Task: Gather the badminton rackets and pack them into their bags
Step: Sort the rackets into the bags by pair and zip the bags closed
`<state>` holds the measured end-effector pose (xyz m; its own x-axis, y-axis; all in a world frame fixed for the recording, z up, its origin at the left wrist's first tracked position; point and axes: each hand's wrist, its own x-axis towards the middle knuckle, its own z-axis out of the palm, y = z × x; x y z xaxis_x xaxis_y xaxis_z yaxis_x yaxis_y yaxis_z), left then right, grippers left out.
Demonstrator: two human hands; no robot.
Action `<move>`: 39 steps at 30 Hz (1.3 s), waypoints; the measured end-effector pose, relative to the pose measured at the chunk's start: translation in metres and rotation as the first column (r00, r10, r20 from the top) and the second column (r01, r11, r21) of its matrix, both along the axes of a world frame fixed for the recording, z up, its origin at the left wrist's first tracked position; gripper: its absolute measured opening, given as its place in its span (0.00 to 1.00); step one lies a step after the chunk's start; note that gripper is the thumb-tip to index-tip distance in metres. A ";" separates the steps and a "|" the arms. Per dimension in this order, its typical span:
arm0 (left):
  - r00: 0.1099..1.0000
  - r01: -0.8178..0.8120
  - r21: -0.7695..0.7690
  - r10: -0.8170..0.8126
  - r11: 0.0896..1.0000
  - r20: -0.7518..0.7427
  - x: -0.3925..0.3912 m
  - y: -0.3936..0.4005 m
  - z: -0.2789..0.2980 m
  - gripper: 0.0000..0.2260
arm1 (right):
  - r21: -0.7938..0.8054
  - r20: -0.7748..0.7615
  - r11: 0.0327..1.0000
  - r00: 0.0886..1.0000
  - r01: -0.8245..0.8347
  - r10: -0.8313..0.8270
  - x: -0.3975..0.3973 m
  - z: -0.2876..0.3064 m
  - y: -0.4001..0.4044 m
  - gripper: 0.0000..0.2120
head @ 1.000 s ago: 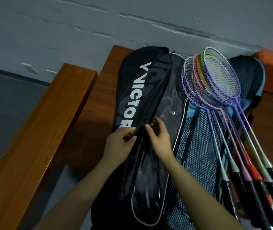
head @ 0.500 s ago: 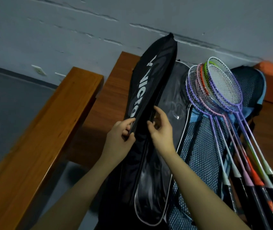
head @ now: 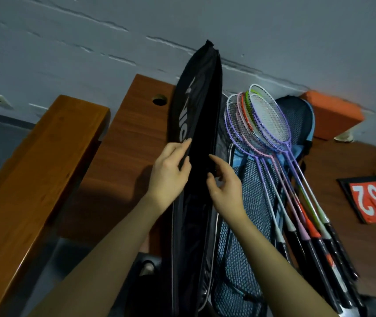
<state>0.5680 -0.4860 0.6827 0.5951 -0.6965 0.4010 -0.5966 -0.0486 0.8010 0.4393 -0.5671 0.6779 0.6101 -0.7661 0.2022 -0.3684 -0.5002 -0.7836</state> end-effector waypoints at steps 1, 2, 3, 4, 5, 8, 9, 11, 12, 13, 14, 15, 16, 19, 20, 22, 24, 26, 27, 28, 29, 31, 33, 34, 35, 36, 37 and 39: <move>1.000 -0.012 -0.035 0.011 0.999 -0.022 -0.004 0.000 -0.003 0.18 | 0.018 0.012 0.999 0.999 0.030 -0.030 -0.005 -0.001 -0.002 0.20; 0.999 -0.025 -0.064 0.022 0.998 -0.042 -0.007 0.000 -0.005 0.18 | 0.033 0.016 0.998 0.999 0.051 -0.052 -0.009 -0.003 -0.005 0.20; 0.998 -0.030 -0.085 0.025 0.996 -0.056 -0.010 0.000 -0.006 0.18 | 0.050 0.016 0.997 0.998 0.066 -0.067 -0.012 -0.004 -0.007 0.20; 0.998 -0.027 -0.099 0.021 0.995 -0.063 -0.012 0.001 -0.005 0.18 | 0.069 0.016 0.994 0.996 0.082 -0.083 -0.014 -0.005 -0.009 0.20; 0.998 -0.021 -0.110 0.015 0.994 -0.063 -0.014 0.001 -0.003 0.18 | 0.085 0.018 0.992 0.995 0.095 -0.097 -0.015 -0.005 -0.012 0.20; 0.998 -0.016 -0.150 0.006 0.989 -0.065 -0.016 0.000 0.005 0.18 | 0.105 0.060 0.986 0.989 0.129 -0.135 -0.017 -0.007 -0.024 0.20; 0.997 -0.022 -0.156 0.010 0.987 -0.077 -0.016 -0.002 0.008 0.18 | 0.098 0.077 0.986 0.986 0.137 -0.145 -0.020 -0.007 -0.029 0.20; 0.996 -0.020 -0.145 0.007 0.989 -0.086 -0.019 -0.008 0.013 0.18 | 0.084 0.088 0.985 0.984 0.151 -0.158 -0.026 -0.008 -0.042 0.20; 0.996 -0.008 -0.128 -0.003 0.992 -0.084 -0.022 -0.013 0.014 0.19 | 0.080 0.083 0.985 0.984 0.152 -0.159 -0.031 -0.010 -0.050 0.20; 0.996 -0.001 -0.109 -0.009 0.994 -0.083 -0.027 -0.018 0.015 0.19 | 0.066 0.063 0.987 0.986 0.150 -0.154 -0.035 -0.011 -0.057 0.21; 0.996 -0.001 -0.092 -0.007 0.996 -0.086 -0.032 -0.024 0.014 0.19 | 0.043 0.038 0.988 0.988 0.148 -0.149 -0.040 -0.014 -0.065 0.22; 0.996 -0.009 -0.076 0.002 0.997 -0.092 -0.037 -0.030 0.012 0.19 | 0.024 0.007 0.989 0.989 0.147 -0.147 -0.046 -0.017 -0.073 0.24; 0.995 -0.021 -0.063 0.014 0.998 -0.101 -0.042 -0.036 0.010 0.19 | 0.022 -0.018 0.988 0.988 0.154 -0.154 -0.052 -0.020 -0.081 0.25; 0.994 -0.052 -0.032 0.048 0.998 -0.099 -0.063 -0.056 0.003 0.18 | 0.084 -0.058 0.981 0.984 0.176 -0.171 -0.069 -0.026 -0.101 0.25; 0.995 -0.056 -0.028 0.053 0.998 -0.089 -0.071 -0.063 0.002 0.18 | 0.104 -0.054 0.982 0.987 0.156 -0.151 -0.075 -0.028 -0.107 0.25; 0.995 -0.065 -0.023 0.062 0.998 -0.080 -0.087 -0.078 0.000 0.18 | 0.097 -0.038 0.991 0.995 0.093 -0.090 -0.090 -0.027 -0.118 0.22; 0.993 -0.085 -0.009 0.084 0.996 -0.078 -0.102 -0.092 -0.002 0.18 | 0.059 -0.034 0.995 0.996 0.086 -0.084 -0.112 -0.027 -0.132 0.21; 0.992 -0.097 0.013 0.098 0.995 -0.084 -0.115 -0.105 -0.004 0.17 | 0.048 -0.040 0.989 0.989 0.142 -0.140 -0.139 -0.028 -0.151 0.20; 0.991 -0.097 0.023 0.099 0.995 -0.085 -0.121 -0.110 -0.004 0.17 | 0.042 -0.051 0.983 0.983 0.181 -0.179 -0.154 -0.030 -0.161 0.19; 0.991 -0.098 0.031 0.100 0.995 -0.086 -0.128 -0.115 -0.005 0.17 | 0.022 -0.068 0.975 0.973 0.222 -0.220 -0.168 -0.034 -0.172 0.19; 0.990 -0.101 0.043 0.105 0.994 -0.091 -0.135 -0.120 -0.006 0.17 | -0.010 -0.097 0.967 0.962 0.256 -0.256 -0.182 -0.037 -0.181 0.18; 0.986 -0.113 0.075 0.121 0.991 -0.116 -0.149 -0.129 -0.007 0.17 | -0.076 -0.199 0.953 0.932 0.295 -0.304 -0.204 -0.042 -0.199 0.18; 0.982 -0.128 0.094 0.139 0.987 -0.125 -0.159 -0.136 -0.008 0.17 | -0.082 -0.360 0.950 0.879 0.303 -0.311 -0.218 -0.045 -0.210 0.23; 0.981 -0.137 0.102 0.149 0.985 -0.125 -0.161 -0.138 -0.009 0.17 | -0.068 -0.433 0.950 0.849 0.303 -0.302 -0.222 -0.046 -0.215 0.26; 0.979 -0.146 0.110 0.159 0.983 -0.124 -0.162 -0.140 -0.009 0.17 | -0.048 -0.483 0.954 0.829 0.294 -0.280 -0.225 -0.046 -0.218 0.28; 0.978 -0.154 0.119 0.168 0.981 -0.122 -0.162 -0.141 -0.008 0.17 | -0.027 -0.510 0.961 0.823 0.276 -0.250 -0.226 -0.048 -0.221 0.29; 0.978 -0.161 0.126 0.176 0.979 -0.116 -0.162 -0.142 -0.007 0.17 | -0.013 -0.521 0.968 0.825 0.250 -0.220 -0.227 -0.048 -0.222 0.29; 0.977 -0.173 0.137 0.187 0.975 -0.102 -0.161 -0.143 -0.004 0.17 | -0.015 -0.514 0.975 0.835 0.221 -0.197 -0.230 -0.049 -0.225 0.26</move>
<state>0.4067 -0.6291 0.6784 0.7520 -0.6145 0.2386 -0.4740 -0.2524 0.8436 0.2096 -0.7920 0.6289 0.4420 -0.8877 -0.1289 -0.8131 -0.3358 -0.4756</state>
